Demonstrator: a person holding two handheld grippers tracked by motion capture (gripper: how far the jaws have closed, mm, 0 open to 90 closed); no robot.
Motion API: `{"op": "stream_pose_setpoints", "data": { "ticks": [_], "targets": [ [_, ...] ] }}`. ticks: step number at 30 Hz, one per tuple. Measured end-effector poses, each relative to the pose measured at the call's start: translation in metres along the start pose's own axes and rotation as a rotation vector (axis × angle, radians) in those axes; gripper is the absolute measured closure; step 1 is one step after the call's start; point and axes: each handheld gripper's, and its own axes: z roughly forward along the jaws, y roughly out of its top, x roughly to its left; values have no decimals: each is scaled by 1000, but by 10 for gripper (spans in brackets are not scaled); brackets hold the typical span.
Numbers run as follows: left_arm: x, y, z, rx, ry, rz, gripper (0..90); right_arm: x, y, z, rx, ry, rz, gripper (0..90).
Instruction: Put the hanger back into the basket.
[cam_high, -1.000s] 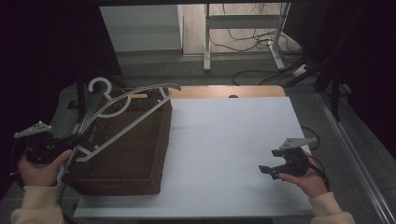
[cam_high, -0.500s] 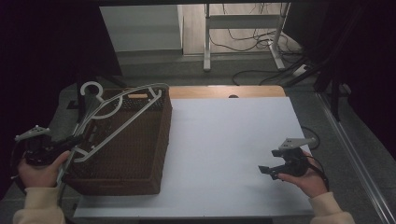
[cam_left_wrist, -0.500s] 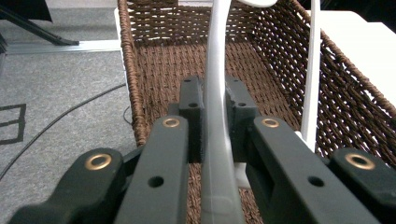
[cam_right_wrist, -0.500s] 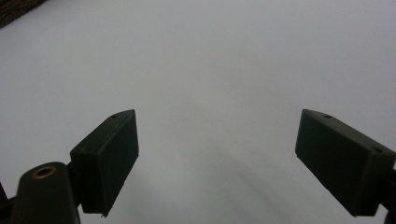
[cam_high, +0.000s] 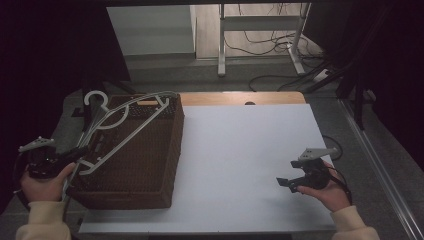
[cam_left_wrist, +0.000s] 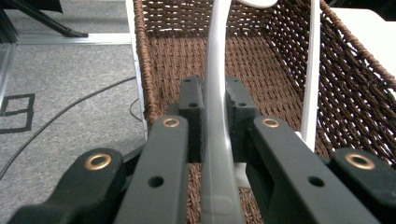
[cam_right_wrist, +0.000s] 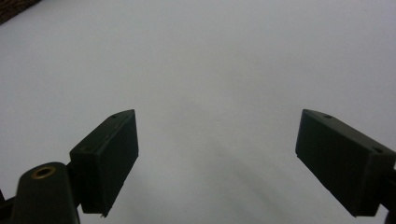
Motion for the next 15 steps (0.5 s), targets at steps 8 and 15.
{"op": "stream_pose_setpoints", "data": {
  "ticks": [8, 15],
  "targets": [
    [0, -4, 7, 16, 13, -14, 805, 1, 0, 0, -5, -4, -8, 133],
    [0, -7, 12, 29, 20, -15, 805, 1, 0, 1, -1, -2, -7, 132]
  ]
}}
